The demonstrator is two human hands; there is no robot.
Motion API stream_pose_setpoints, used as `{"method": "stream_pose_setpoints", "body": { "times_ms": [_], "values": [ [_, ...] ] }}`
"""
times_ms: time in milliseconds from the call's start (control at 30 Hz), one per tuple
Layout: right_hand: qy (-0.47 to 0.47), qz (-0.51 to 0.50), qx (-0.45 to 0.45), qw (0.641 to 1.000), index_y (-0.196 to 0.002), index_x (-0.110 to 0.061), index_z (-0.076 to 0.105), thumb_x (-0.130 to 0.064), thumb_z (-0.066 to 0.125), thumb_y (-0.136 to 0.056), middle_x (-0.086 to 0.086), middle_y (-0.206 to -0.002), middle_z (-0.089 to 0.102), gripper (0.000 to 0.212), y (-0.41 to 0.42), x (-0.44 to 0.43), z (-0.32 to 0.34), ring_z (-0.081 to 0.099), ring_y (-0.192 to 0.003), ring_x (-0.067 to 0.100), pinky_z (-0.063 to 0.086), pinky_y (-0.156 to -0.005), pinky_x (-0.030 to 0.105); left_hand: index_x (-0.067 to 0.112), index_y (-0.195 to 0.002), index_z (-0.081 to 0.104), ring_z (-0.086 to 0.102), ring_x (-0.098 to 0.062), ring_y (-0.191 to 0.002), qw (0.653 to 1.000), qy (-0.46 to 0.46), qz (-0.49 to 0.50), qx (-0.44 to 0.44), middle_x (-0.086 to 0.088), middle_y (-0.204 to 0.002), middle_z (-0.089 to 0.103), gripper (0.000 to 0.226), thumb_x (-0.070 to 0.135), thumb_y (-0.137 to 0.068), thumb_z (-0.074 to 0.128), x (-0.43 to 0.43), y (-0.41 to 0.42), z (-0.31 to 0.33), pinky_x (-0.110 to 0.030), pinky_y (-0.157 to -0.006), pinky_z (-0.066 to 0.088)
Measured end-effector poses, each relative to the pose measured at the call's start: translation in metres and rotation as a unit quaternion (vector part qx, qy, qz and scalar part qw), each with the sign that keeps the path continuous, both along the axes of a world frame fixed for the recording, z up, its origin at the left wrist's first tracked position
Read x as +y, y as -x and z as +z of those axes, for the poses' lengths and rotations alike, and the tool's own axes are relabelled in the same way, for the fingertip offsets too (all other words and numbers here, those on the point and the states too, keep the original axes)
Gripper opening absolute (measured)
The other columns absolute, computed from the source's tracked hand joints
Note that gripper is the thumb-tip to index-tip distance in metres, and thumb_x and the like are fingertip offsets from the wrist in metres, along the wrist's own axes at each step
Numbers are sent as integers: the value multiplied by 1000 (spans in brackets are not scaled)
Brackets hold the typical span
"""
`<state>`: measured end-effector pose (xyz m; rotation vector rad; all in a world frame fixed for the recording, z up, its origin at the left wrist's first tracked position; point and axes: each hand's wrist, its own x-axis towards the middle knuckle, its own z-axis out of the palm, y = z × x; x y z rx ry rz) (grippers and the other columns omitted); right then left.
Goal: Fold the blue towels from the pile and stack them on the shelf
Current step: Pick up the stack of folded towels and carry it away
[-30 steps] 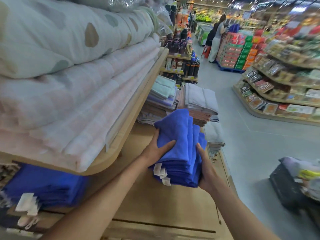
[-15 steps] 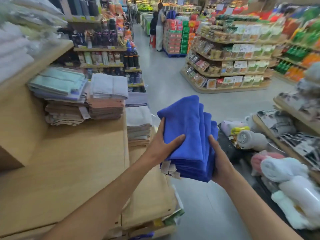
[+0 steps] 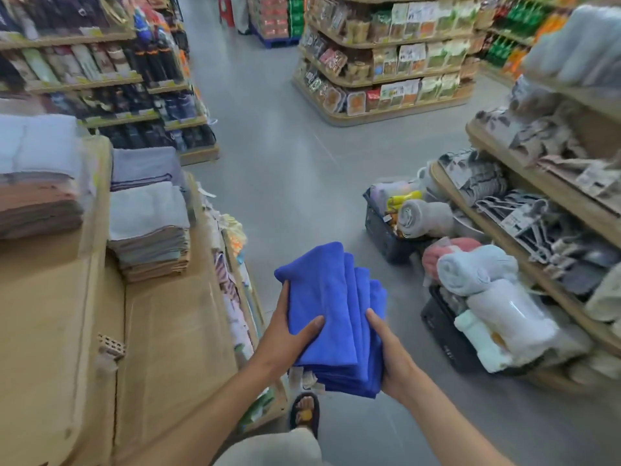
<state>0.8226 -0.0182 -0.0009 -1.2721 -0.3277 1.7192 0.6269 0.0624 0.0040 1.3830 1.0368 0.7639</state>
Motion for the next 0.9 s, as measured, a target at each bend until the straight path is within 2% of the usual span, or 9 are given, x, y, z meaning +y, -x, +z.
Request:
{"method": "stream_pose_setpoints", "body": {
  "times_ms": [133, 300, 367, 467, 567, 667, 767, 900],
  "values": [
    [20, 8, -5, 1000, -133, -32, 66, -67, 67, -88, 6, -142, 63, 57, -34, 39, -12, 59, -132, 24, 57, -96, 34, 67, -146, 18, 44, 16, -130, 1000, 21, 2, -7, 45, -143, 39, 89, 67, -78, 76, 37, -32, -17, 1, -89, 40],
    [28, 3, -13, 1000, -136, -31, 64, -64, 65, -91, 6, -146, 60, 56, -82, 117, -13, 57, -135, 25, 55, -100, 36, 59, -151, 14, 42, 17, -132, 999, 37, -2, -21, 42, -146, 37, 97, 66, -75, 75, 114, -78, -21, -1, -90, 41],
    [35, 5, -15, 999, -134, -32, 66, -65, 68, -88, 6, -144, 61, 56, -99, 153, -8, 58, -133, 26, 54, -101, 40, 62, -150, 11, 42, 19, -130, 999, 47, 3, -22, 39, -149, 34, 100, 69, -72, 74, 150, -93, -22, 0, -90, 41],
    [33, 5, -18, 999, -127, -31, 71, -64, 75, -81, 6, -139, 65, 57, -126, 207, -1, 62, -128, 27, 49, -106, 45, 72, -143, 10, 38, 20, -131, 999, 40, 2, -14, 46, -146, 32, 95, 70, -73, 74, 206, -120, -21, 2, -91, 38],
    [31, -5, -18, 999, -132, -27, 68, -59, 73, -84, 9, -136, 67, 58, -150, 263, 2, 64, -125, 28, 46, -108, 47, 72, -141, 11, 38, 20, -132, 998, 53, 6, -18, 51, -142, 32, 91, 66, -77, 75, 259, -146, -18, 2, -92, 37],
    [31, -11, -7, 999, -138, -24, 62, -56, 65, -89, 10, -134, 68, 58, -171, 321, 0, 66, -123, 30, 47, -106, 49, 73, -141, 13, 39, 19, -132, 999, 39, 17, -7, 49, -142, 34, 90, 64, -78, 77, 313, -168, -17, 2, -91, 37],
    [36, 0, -11, 999, -136, -24, 63, -54, 64, -89, 10, -133, 69, 56, -192, 385, -7, 67, -121, 30, 50, -103, 48, 72, -142, 14, 40, 19, -132, 998, 47, 33, 3, 47, -143, 35, 90, 61, -80, 78, 371, -188, -21, 2, -91, 37],
    [15, 35, -1, 999, -127, -28, 71, -55, 72, -87, 9, -134, 68, 49, -223, 480, -15, 66, -122, 28, 60, -90, 40, 67, -147, 10, 38, 17, -135, 996, 40, 74, 9, 45, -148, 32, 95, 65, -79, 76, 448, -213, -31, -2, -95, 40]
  ]
}}
